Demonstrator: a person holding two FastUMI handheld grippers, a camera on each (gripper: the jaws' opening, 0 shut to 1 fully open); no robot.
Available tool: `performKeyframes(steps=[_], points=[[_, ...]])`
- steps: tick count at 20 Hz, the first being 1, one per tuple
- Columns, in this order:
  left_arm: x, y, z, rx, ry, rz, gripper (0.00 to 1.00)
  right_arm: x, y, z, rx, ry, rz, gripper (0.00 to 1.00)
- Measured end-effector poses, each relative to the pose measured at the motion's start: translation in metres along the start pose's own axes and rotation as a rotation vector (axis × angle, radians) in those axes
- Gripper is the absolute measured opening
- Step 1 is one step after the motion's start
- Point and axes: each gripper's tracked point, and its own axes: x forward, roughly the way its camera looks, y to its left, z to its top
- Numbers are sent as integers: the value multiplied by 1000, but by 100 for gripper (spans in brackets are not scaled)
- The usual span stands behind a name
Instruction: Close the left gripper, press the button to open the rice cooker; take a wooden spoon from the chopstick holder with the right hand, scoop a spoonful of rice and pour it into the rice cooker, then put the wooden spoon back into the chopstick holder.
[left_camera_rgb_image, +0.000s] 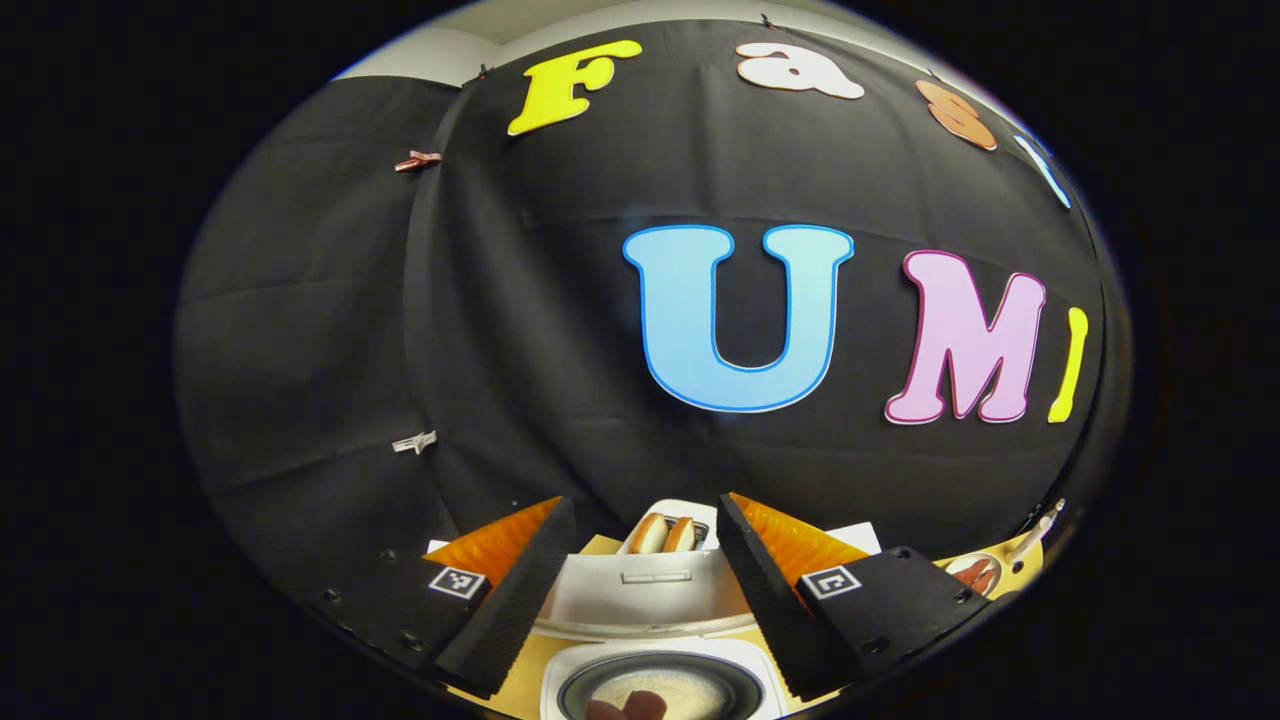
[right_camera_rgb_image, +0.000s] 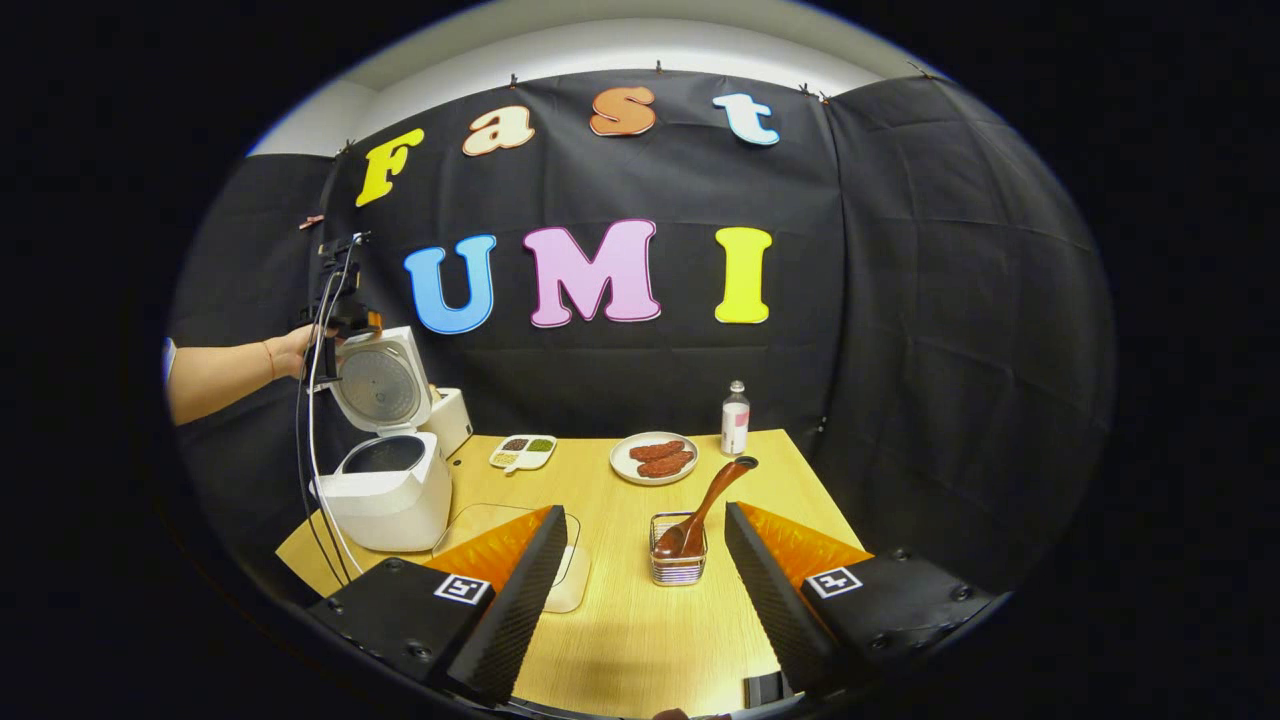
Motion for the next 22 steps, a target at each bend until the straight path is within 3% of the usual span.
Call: performKeyframes(steps=[6, 12, 22], points=[[-58, -6, -37, -8, -4, 15, 100, 0, -2, 2, 7, -5, 22, 98], [-100, -12, -95, -11, 88, 65, 100, -7, -1, -3, 15, 9, 48, 98], [-118, -21, -194, -16, 256, 40, 99, -16, 5, -15, 3, 26, 71, 99]])
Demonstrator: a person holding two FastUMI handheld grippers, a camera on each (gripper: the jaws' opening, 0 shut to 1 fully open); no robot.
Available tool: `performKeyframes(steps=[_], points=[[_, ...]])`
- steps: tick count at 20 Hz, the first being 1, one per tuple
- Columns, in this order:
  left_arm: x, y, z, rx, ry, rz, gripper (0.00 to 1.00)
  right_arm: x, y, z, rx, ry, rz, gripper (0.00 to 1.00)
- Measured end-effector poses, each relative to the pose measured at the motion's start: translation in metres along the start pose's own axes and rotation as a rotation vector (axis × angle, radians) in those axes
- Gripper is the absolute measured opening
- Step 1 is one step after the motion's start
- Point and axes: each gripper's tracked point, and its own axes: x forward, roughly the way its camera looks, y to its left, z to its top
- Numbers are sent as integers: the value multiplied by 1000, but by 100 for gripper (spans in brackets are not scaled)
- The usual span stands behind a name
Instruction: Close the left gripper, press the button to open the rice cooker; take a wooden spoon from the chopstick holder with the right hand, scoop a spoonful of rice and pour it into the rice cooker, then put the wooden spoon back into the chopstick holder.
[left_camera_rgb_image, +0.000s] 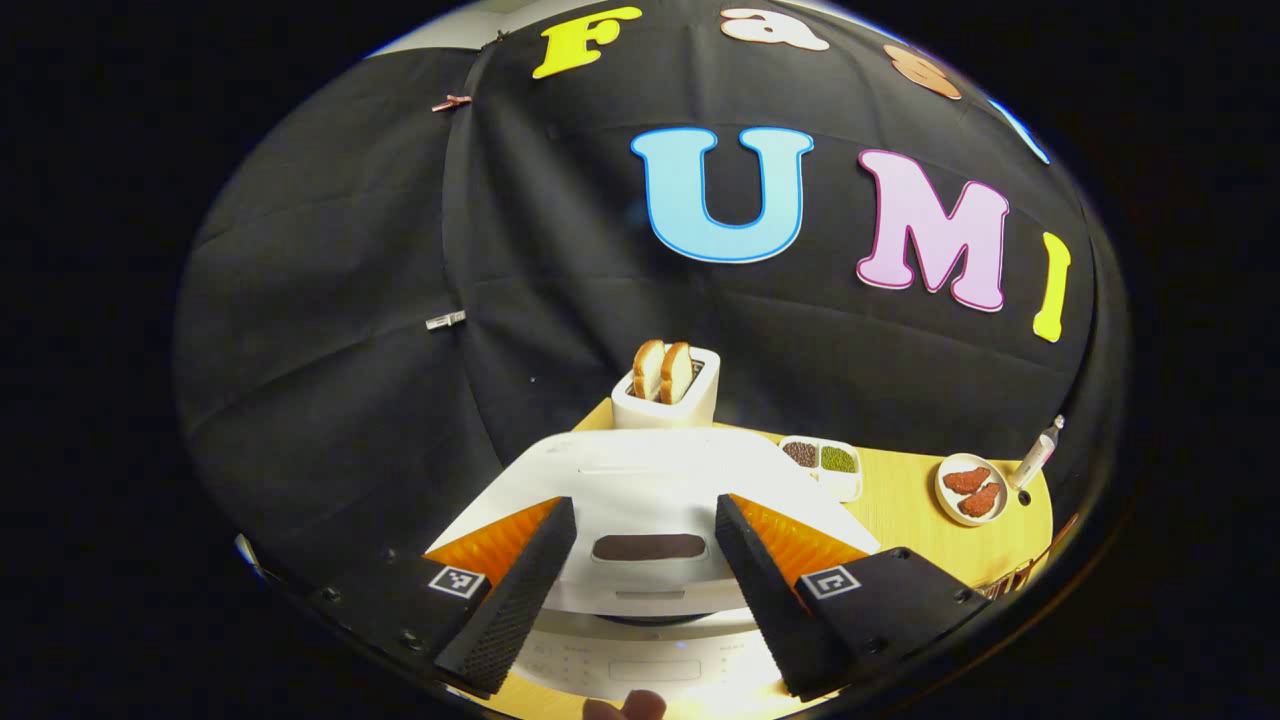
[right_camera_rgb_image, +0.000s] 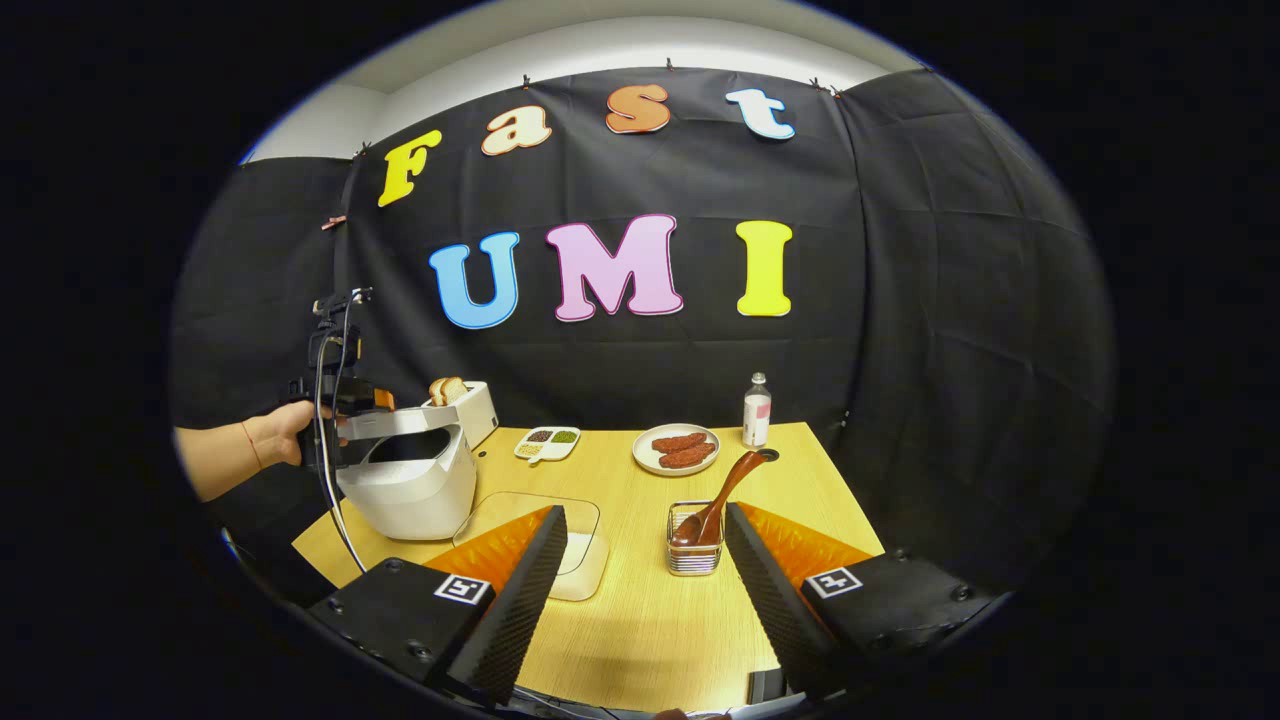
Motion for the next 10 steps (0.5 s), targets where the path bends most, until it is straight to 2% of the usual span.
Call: performKeyframes(steps=[5, 10], points=[[10, -3, -46, -5, 76, -13, 99, -1, 7, -5, -14, 11, 6, 99], [11, -5, -55, 4, 55, -12, 99, -1, 11, -5, -27, 17, 15, 98]])
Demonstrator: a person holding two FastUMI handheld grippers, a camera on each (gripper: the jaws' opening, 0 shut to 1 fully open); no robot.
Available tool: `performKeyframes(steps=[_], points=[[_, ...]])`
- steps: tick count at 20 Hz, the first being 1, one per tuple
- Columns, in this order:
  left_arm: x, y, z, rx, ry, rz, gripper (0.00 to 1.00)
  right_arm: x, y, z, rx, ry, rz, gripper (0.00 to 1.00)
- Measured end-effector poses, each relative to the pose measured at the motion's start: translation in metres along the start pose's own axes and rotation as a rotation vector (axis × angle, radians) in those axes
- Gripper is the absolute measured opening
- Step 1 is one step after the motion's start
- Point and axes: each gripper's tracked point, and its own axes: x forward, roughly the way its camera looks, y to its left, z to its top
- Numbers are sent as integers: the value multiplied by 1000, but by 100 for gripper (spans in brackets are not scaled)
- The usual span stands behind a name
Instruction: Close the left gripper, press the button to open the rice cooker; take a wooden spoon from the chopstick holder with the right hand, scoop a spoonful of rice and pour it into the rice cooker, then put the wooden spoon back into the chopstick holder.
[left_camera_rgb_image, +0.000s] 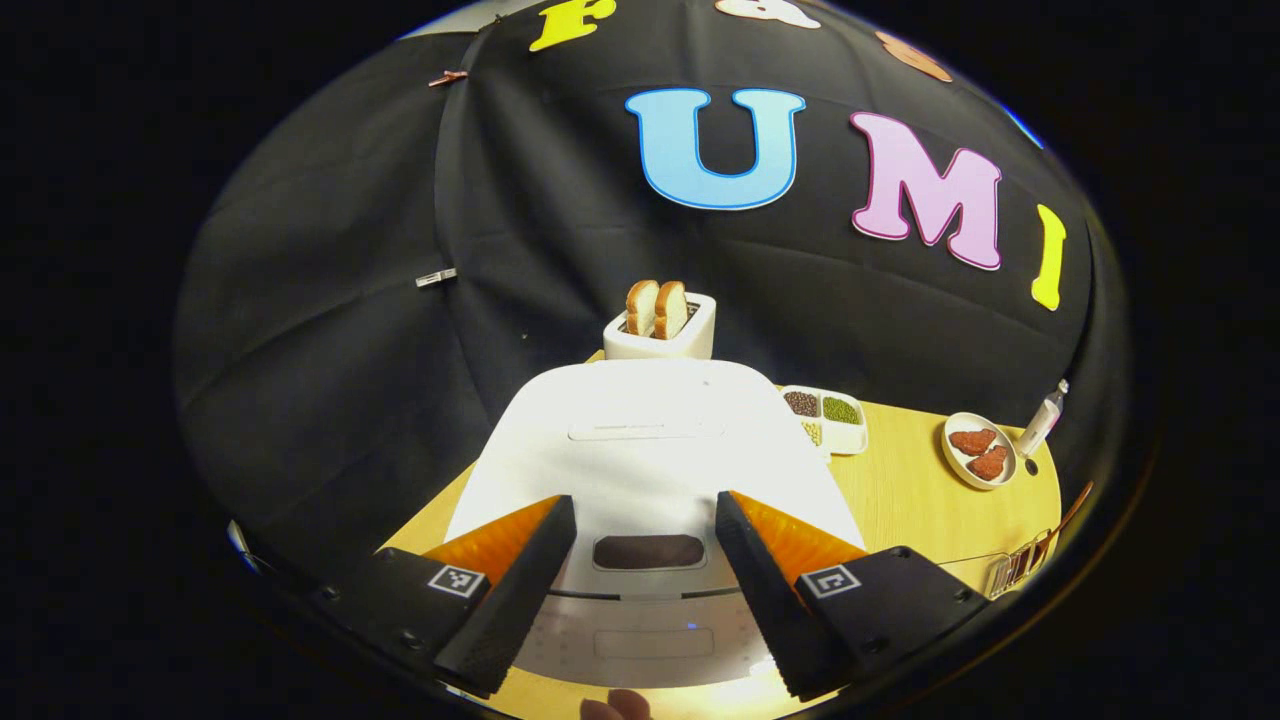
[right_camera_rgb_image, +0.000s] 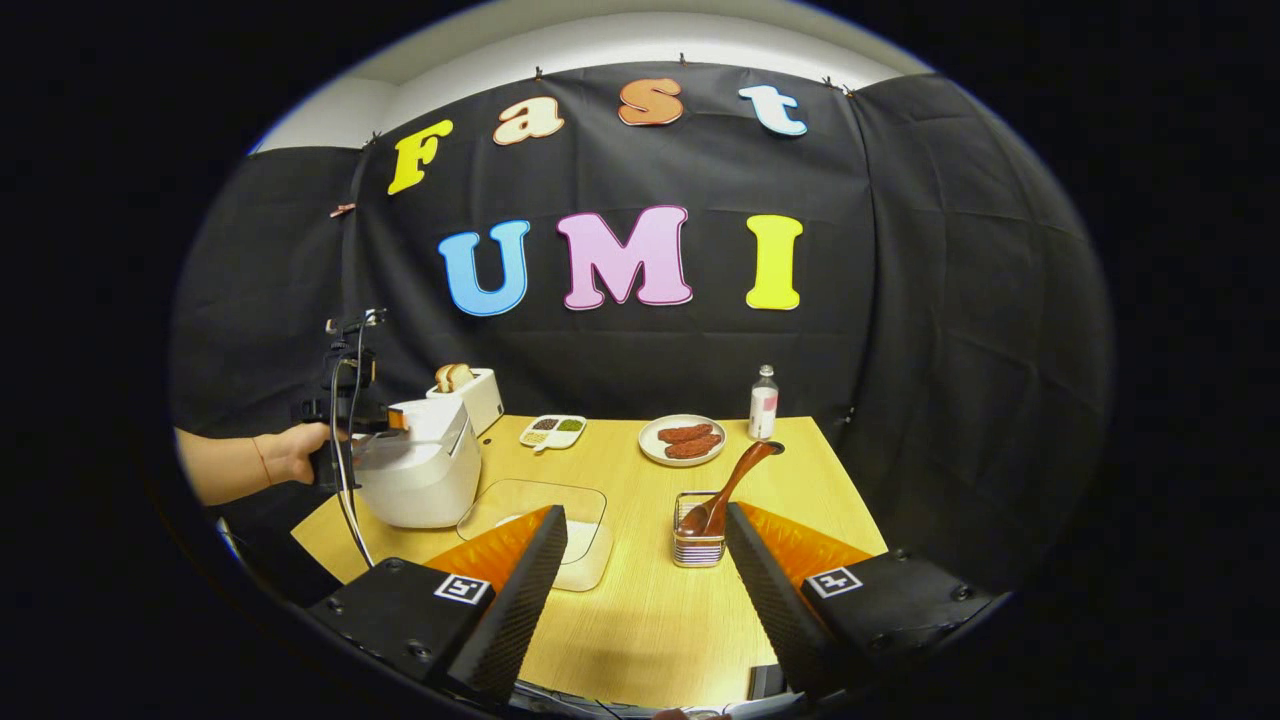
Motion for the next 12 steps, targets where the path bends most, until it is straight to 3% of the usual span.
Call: performKeyframes(steps=[12], points=[[1, -1, -12, 0, 36, 2, 100, 3, 6, -5, -6, 13, 7, 99]])
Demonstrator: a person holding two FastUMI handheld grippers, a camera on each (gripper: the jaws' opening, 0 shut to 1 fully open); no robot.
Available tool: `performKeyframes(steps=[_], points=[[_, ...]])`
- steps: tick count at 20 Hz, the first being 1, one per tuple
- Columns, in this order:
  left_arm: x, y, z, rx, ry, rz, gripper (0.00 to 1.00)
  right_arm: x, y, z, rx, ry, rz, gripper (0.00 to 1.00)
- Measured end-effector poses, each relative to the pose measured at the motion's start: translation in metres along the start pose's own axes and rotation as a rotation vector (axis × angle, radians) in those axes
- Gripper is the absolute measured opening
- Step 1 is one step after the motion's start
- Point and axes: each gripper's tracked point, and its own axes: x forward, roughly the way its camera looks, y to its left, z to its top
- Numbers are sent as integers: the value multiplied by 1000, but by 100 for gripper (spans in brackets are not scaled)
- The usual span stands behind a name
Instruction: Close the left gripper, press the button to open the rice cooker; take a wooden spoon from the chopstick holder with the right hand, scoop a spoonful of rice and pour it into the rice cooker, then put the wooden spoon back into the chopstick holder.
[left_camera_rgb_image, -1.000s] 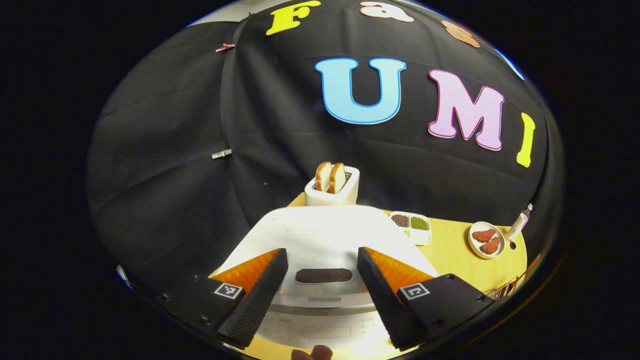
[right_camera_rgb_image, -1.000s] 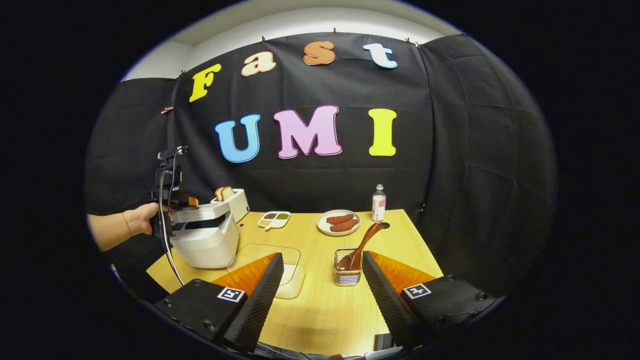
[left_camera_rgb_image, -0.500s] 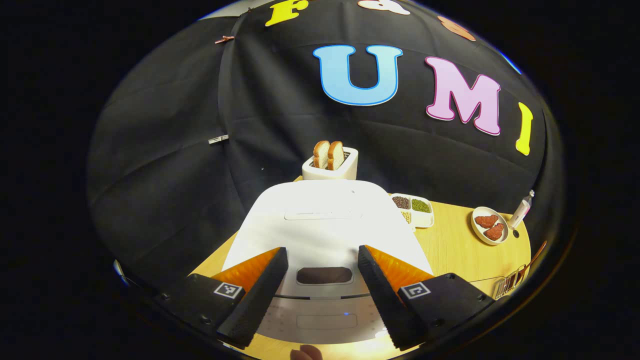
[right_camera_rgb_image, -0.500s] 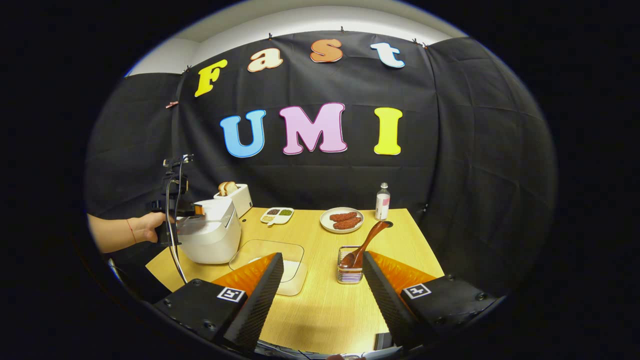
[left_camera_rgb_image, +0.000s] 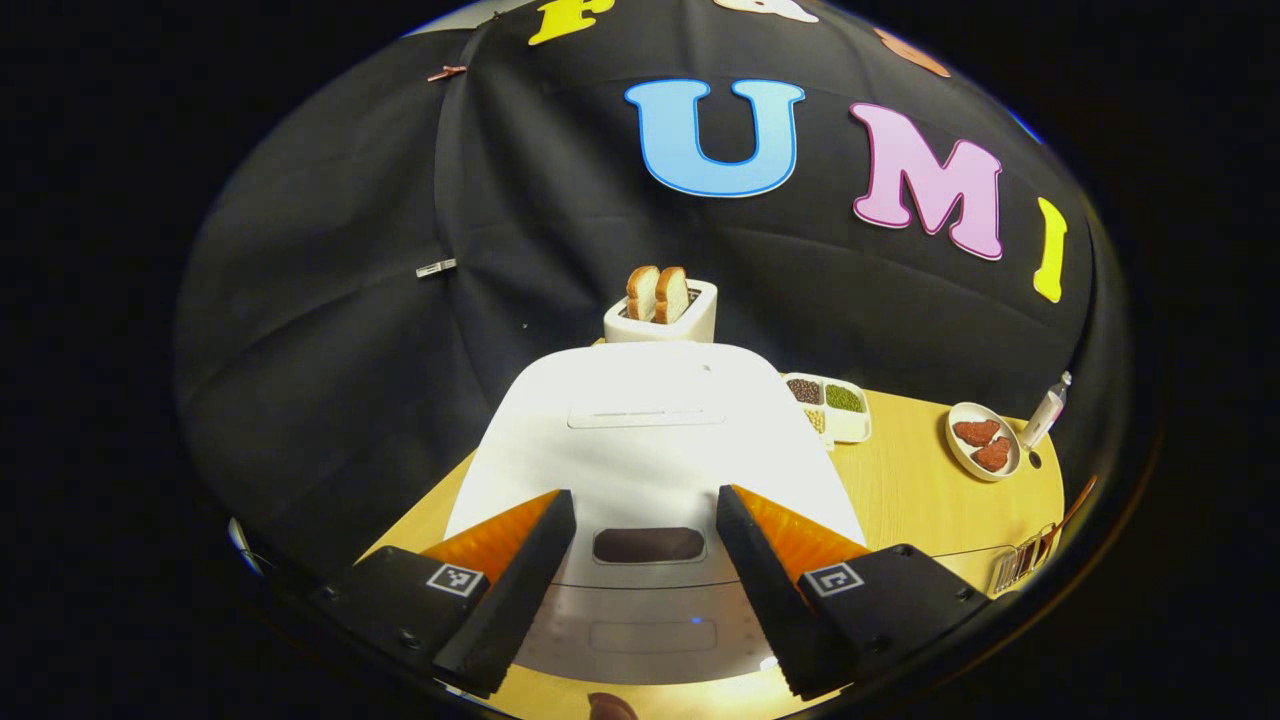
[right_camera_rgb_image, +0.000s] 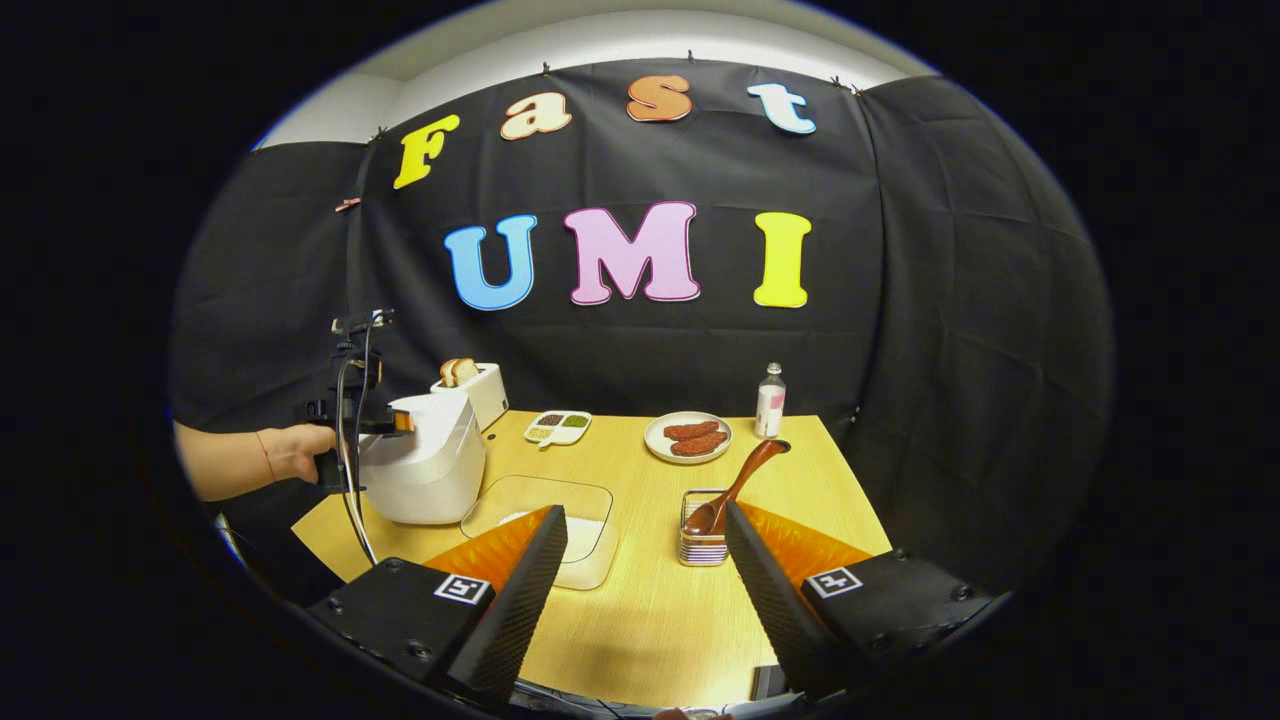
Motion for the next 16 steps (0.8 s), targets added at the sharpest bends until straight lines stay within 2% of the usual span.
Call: performKeyframes(steps=[3, 9, 16], points=[[-1, -2, 3, 21, -28, -7, 100, -1, 3, 0, 9, -2, 5, 98], [-12, -3, 18, -50, -97, -40, 95, -2, 9, 7, -11, -18, 15, 99], [-85, -3, 41, -91, -249, -108, 94, 4, 10, 27, -45, -60, 1, 98]])
